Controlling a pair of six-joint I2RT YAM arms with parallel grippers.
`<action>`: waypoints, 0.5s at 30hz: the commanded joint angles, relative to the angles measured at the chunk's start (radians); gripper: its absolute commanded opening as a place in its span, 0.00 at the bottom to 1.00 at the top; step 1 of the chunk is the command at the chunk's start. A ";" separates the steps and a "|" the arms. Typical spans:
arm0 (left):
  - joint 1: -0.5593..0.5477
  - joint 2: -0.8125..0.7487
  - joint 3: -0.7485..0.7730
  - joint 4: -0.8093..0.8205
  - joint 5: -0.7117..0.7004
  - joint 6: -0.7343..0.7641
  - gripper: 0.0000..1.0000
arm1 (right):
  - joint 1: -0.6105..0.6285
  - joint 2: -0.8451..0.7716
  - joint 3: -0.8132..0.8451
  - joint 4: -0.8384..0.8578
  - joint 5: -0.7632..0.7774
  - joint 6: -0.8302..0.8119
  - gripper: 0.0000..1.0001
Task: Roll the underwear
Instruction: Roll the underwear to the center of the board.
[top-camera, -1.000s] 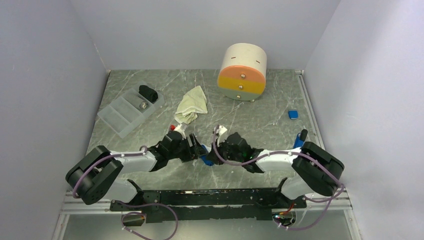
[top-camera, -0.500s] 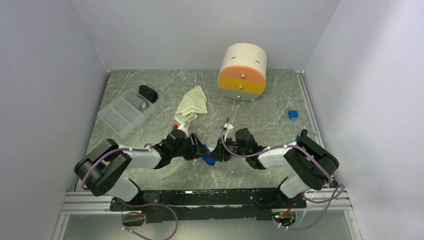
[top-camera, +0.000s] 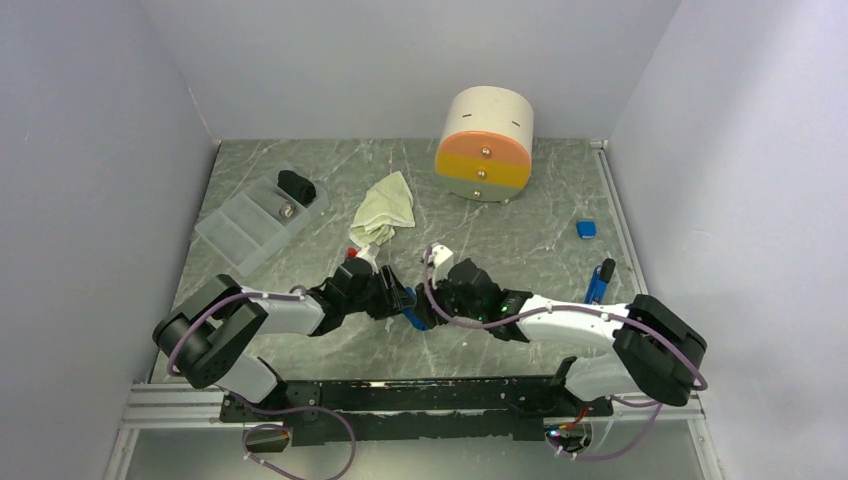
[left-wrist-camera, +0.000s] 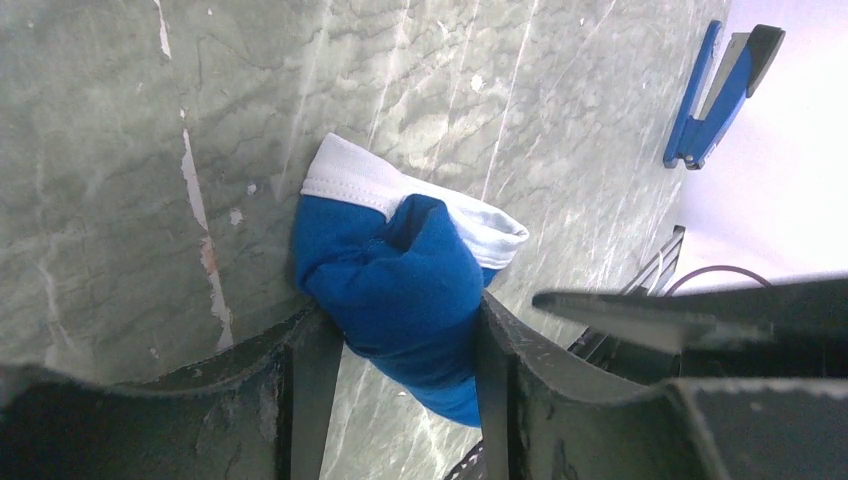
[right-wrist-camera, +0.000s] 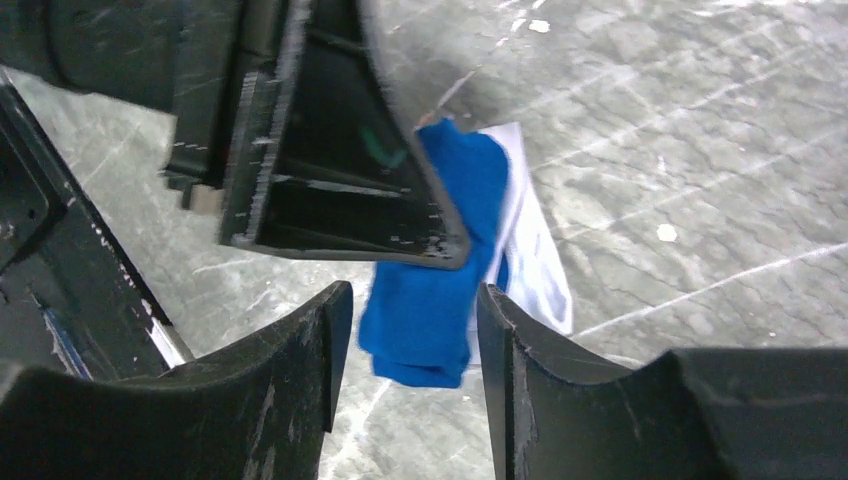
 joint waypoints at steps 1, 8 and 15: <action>-0.001 0.050 -0.005 -0.145 -0.059 0.024 0.53 | 0.107 0.008 0.075 -0.092 0.244 -0.069 0.52; -0.002 0.035 0.007 -0.166 -0.057 0.031 0.54 | 0.173 0.134 0.118 -0.112 0.366 -0.069 0.28; -0.002 0.019 0.006 -0.152 -0.042 0.030 0.65 | 0.065 0.118 0.009 0.009 0.131 0.010 0.14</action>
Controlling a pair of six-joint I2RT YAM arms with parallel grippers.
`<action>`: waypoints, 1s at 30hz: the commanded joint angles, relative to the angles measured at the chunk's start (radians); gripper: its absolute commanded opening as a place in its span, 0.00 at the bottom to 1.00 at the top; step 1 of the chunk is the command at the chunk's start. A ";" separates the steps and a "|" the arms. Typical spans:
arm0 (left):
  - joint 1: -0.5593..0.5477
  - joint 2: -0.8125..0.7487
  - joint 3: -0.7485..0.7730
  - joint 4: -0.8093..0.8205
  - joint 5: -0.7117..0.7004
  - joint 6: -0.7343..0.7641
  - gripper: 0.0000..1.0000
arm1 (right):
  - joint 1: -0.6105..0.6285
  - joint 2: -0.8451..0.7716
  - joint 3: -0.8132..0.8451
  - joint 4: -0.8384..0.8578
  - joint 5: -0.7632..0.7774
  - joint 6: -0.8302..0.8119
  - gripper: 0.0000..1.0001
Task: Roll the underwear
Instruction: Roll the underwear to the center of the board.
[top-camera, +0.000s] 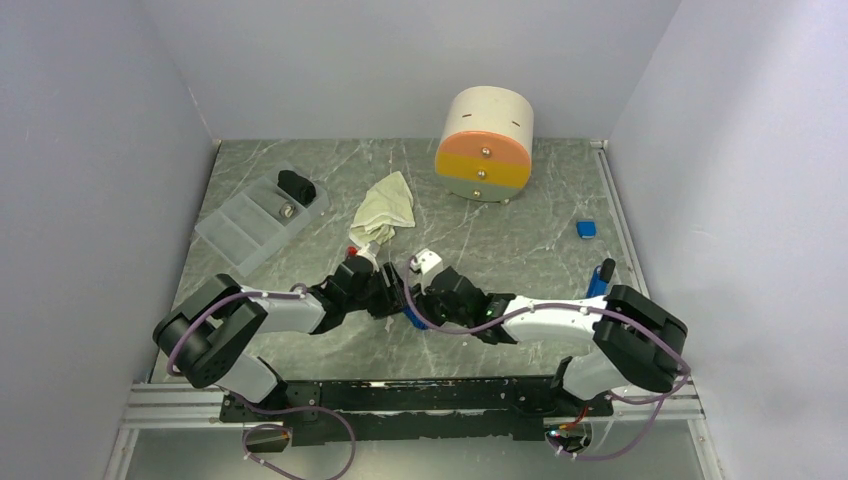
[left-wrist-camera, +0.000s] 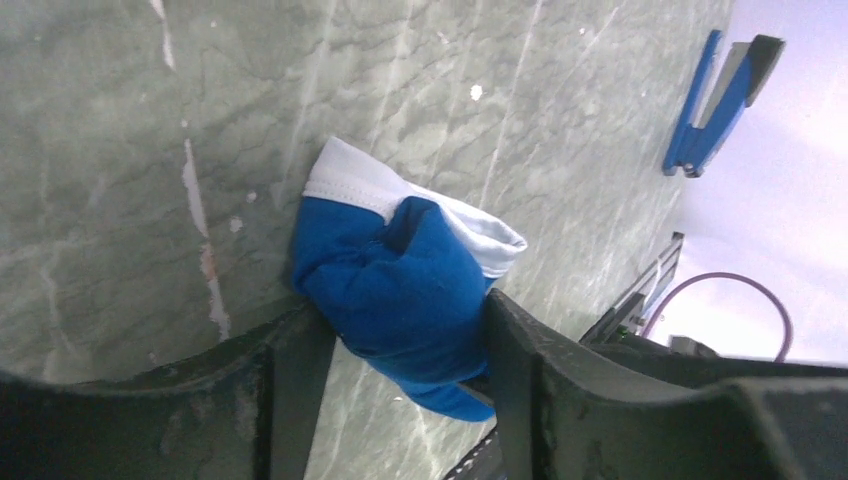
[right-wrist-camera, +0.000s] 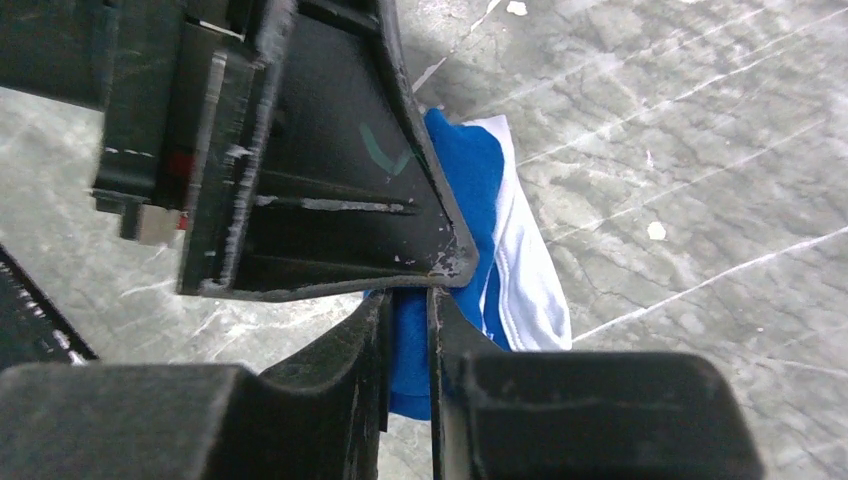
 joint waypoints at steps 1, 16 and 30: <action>-0.005 0.012 -0.014 -0.108 -0.027 0.027 0.67 | -0.121 -0.001 -0.100 0.108 -0.200 0.081 0.14; -0.004 0.097 0.027 -0.094 -0.029 0.039 0.51 | -0.294 -0.045 -0.103 0.109 -0.411 0.089 0.38; -0.005 0.090 0.054 -0.146 -0.039 0.057 0.49 | -0.108 -0.052 0.026 -0.119 -0.070 -0.004 0.51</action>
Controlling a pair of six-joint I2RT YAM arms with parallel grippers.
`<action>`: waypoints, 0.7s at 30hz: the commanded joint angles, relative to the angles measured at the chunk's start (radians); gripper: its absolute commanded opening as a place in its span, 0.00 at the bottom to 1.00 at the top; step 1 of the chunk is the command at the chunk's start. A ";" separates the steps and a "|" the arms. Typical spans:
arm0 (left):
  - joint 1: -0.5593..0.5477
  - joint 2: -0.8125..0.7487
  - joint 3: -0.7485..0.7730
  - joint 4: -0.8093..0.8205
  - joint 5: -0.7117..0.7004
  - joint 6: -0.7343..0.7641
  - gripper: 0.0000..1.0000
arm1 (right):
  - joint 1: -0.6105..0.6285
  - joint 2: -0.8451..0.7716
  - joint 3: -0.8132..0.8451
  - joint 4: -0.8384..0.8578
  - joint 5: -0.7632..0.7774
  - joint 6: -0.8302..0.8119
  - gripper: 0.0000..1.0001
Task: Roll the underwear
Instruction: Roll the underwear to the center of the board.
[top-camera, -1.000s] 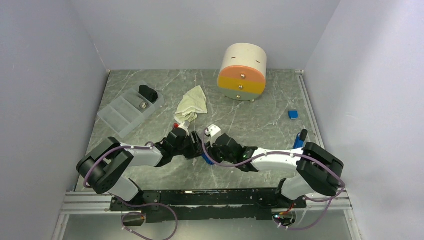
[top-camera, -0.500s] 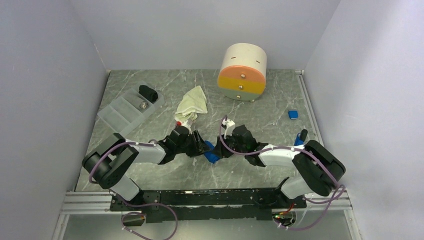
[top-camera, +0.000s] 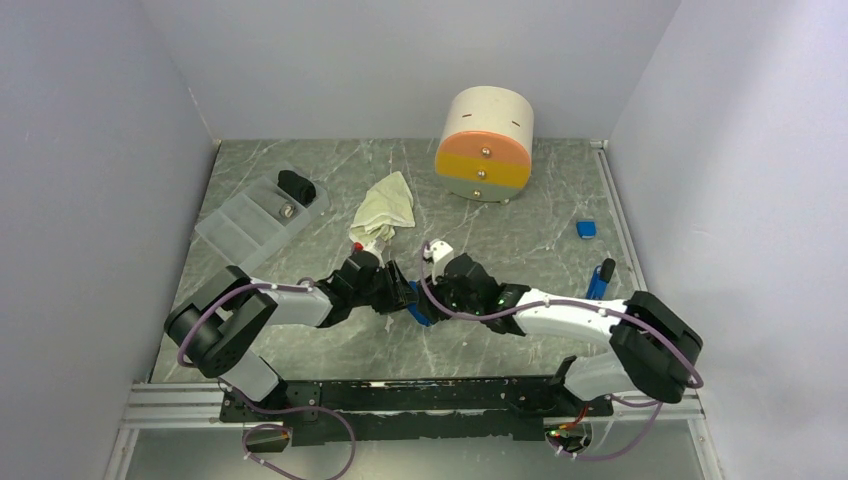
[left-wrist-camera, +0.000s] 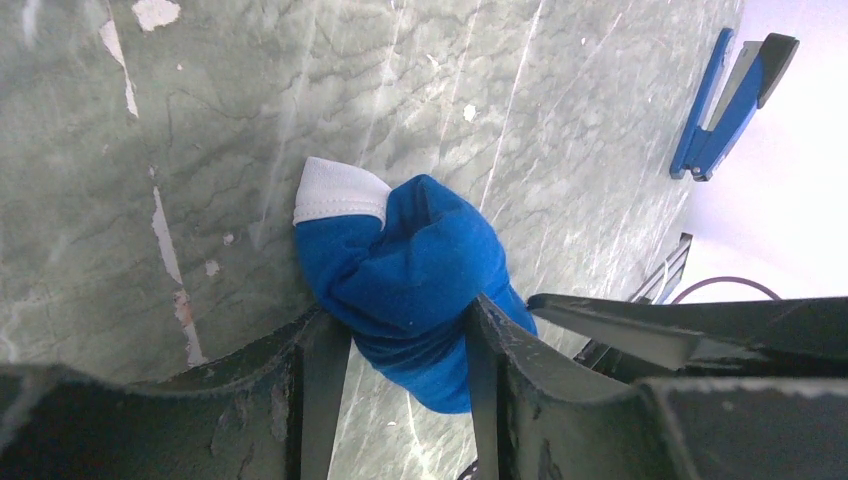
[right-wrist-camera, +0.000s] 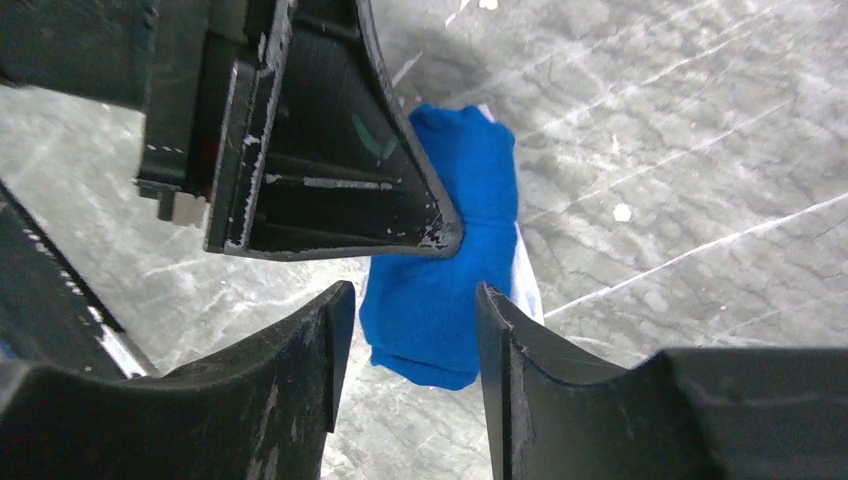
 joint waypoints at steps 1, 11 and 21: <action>-0.004 0.027 -0.007 -0.138 -0.049 0.042 0.49 | 0.052 0.061 0.043 -0.065 0.156 -0.015 0.50; -0.003 0.026 -0.015 -0.111 -0.030 0.026 0.55 | 0.047 0.046 -0.065 0.043 0.088 0.036 0.34; -0.006 0.039 -0.035 0.023 0.025 -0.064 0.78 | -0.075 0.061 -0.252 0.401 -0.149 0.240 0.29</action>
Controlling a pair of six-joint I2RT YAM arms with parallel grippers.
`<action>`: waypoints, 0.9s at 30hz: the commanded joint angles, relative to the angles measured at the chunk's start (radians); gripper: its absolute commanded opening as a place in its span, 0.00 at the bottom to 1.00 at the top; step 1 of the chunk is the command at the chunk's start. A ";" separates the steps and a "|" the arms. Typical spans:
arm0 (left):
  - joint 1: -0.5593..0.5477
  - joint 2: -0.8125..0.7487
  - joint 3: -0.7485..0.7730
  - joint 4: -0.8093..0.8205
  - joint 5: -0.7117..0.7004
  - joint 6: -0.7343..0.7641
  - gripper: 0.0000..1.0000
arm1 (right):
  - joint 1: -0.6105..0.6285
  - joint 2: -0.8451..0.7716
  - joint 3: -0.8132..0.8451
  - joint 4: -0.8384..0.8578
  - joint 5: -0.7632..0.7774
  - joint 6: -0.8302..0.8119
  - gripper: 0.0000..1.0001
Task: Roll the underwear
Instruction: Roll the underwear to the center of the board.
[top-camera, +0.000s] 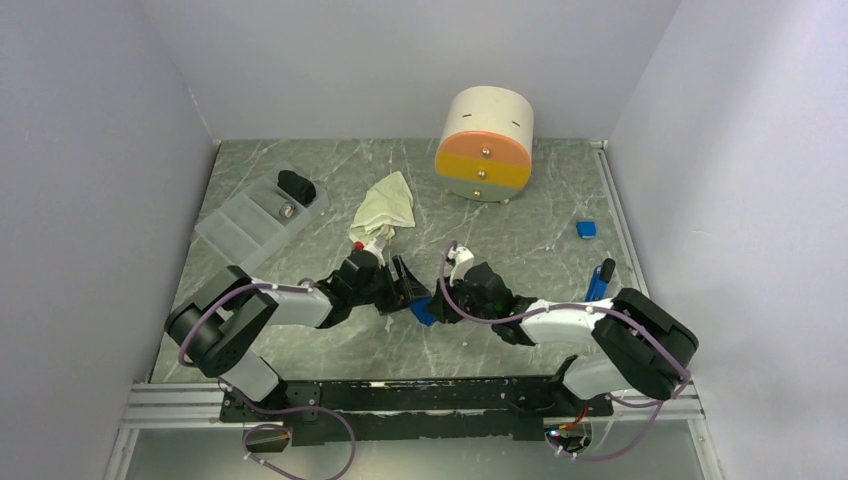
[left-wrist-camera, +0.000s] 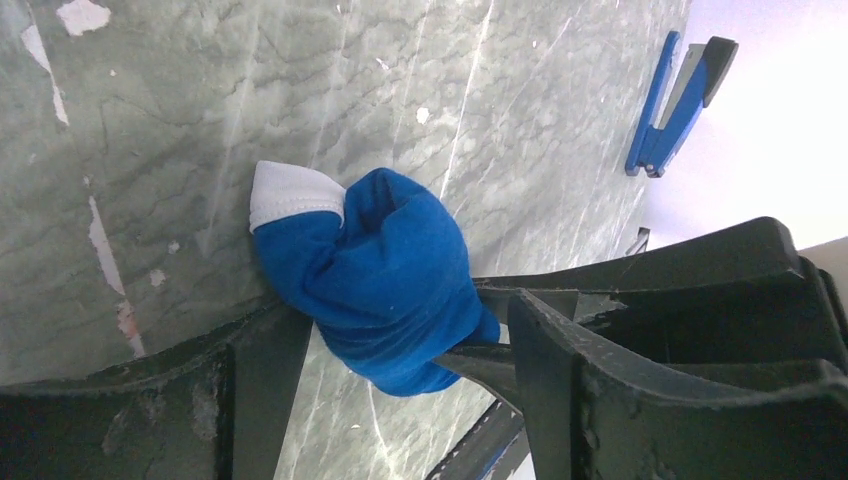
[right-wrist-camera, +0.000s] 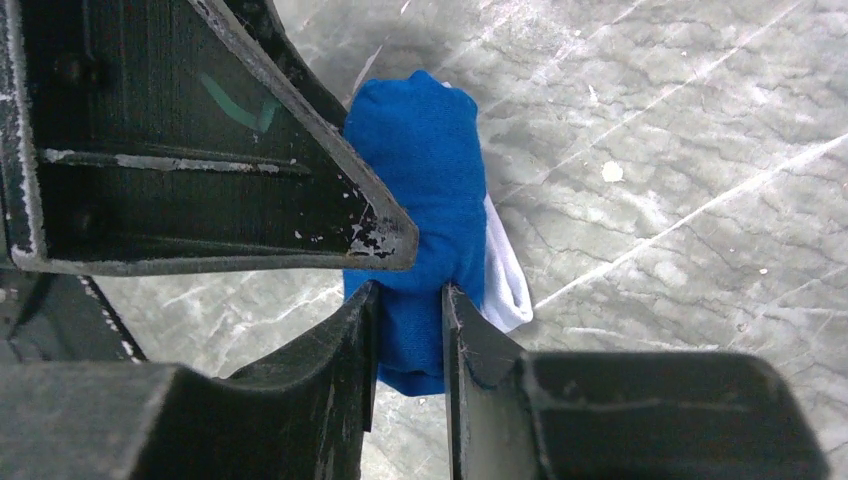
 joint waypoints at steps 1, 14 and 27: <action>-0.005 0.050 -0.029 -0.035 -0.007 -0.028 0.78 | -0.031 0.016 -0.079 0.129 -0.108 0.097 0.29; -0.060 0.154 0.106 -0.311 -0.102 0.017 0.74 | -0.075 0.070 -0.159 0.329 -0.162 0.188 0.31; -0.146 0.220 0.253 -0.579 -0.231 0.139 0.69 | -0.075 0.007 -0.199 0.343 -0.076 0.201 0.36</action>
